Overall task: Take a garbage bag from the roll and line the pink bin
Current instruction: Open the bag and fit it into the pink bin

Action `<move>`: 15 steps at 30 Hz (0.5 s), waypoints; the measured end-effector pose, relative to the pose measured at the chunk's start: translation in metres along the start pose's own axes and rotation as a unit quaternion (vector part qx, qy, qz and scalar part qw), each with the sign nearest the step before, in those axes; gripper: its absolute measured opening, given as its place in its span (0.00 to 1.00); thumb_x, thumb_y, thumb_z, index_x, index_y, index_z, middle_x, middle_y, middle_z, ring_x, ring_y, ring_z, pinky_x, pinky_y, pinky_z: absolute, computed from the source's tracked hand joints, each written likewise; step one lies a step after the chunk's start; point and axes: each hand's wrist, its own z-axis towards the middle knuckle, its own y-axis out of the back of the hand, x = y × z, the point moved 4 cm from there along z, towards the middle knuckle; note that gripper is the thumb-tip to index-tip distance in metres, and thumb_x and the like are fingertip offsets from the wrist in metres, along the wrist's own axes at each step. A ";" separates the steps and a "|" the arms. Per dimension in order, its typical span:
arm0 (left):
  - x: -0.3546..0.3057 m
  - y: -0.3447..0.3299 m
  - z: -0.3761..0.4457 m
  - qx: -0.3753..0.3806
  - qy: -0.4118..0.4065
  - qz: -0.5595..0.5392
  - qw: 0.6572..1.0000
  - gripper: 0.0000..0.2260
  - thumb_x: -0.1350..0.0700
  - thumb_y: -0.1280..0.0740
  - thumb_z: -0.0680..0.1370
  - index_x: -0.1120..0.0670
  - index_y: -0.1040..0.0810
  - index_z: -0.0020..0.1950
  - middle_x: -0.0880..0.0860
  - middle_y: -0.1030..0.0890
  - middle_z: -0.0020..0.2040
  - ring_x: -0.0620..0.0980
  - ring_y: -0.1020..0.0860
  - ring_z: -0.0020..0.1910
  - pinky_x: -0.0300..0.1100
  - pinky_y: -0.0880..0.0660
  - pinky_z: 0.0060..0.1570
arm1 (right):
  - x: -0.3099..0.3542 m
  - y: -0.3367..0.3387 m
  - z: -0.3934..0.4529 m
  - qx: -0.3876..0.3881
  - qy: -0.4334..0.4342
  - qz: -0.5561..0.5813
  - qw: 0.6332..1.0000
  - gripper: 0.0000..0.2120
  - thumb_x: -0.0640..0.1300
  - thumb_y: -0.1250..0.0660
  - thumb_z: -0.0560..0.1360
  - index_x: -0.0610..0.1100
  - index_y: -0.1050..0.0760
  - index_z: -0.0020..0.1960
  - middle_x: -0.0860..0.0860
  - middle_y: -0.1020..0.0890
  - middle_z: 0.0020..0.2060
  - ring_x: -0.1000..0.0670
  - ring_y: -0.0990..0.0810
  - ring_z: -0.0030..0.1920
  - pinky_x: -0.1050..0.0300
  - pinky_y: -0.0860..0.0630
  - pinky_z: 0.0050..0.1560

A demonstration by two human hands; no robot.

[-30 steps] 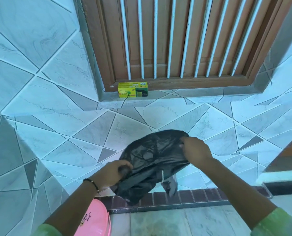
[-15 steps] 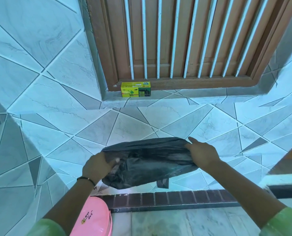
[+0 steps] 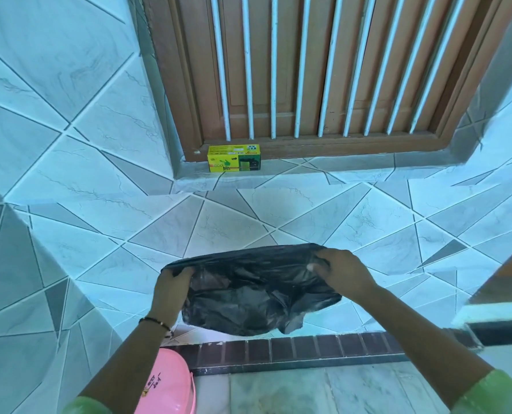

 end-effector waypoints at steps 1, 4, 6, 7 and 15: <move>-0.003 -0.004 -0.002 0.006 0.005 -0.036 0.999 0.13 0.52 0.30 0.70 0.61 0.20 0.46 0.59 0.17 0.42 0.59 0.19 0.43 0.47 0.22 0.44 | 0.003 -0.001 0.001 -0.006 -0.012 0.050 0.999 0.22 0.56 0.34 0.74 0.49 0.27 0.66 0.49 0.19 0.59 0.46 0.21 0.57 0.54 0.25 0.55; -0.008 -0.014 -0.005 0.015 -0.041 0.013 0.999 0.18 0.53 0.23 0.65 0.62 0.21 0.48 0.57 0.17 0.43 0.58 0.19 0.43 0.44 0.22 0.43 | 0.010 -0.001 0.002 -0.022 -0.043 0.130 0.990 0.27 0.52 0.29 0.71 0.49 0.29 0.68 0.50 0.20 0.59 0.47 0.22 0.59 0.55 0.26 0.58; -0.010 -0.015 -0.008 0.008 -0.070 0.118 0.991 0.20 0.56 0.24 0.66 0.62 0.25 0.53 0.59 0.19 0.48 0.61 0.20 0.48 0.45 0.24 0.46 | 0.008 -0.001 0.004 -0.036 -0.056 0.115 0.991 0.28 0.52 0.28 0.68 0.51 0.29 0.67 0.49 0.20 0.58 0.46 0.22 0.58 0.53 0.25 0.58; -0.010 -0.015 -0.009 0.002 -0.088 0.162 0.983 0.21 0.58 0.25 0.68 0.62 0.27 0.56 0.60 0.20 0.51 0.63 0.22 0.51 0.47 0.25 0.49 | 0.007 0.000 0.005 -0.045 -0.060 0.103 0.992 0.29 0.53 0.28 0.67 0.52 0.29 0.67 0.49 0.20 0.57 0.46 0.22 0.58 0.52 0.26 0.59; -0.022 -0.027 -0.025 0.033 -0.241 0.248 0.938 0.22 0.65 0.35 0.71 0.58 0.28 0.65 0.62 0.20 0.55 0.63 0.22 0.53 0.50 0.25 0.55 | 0.022 -0.004 0.003 -0.109 0.017 0.406 0.907 0.19 0.34 0.31 0.71 0.54 0.21 0.56 0.52 0.18 0.54 0.53 0.20 0.54 0.51 0.23 0.58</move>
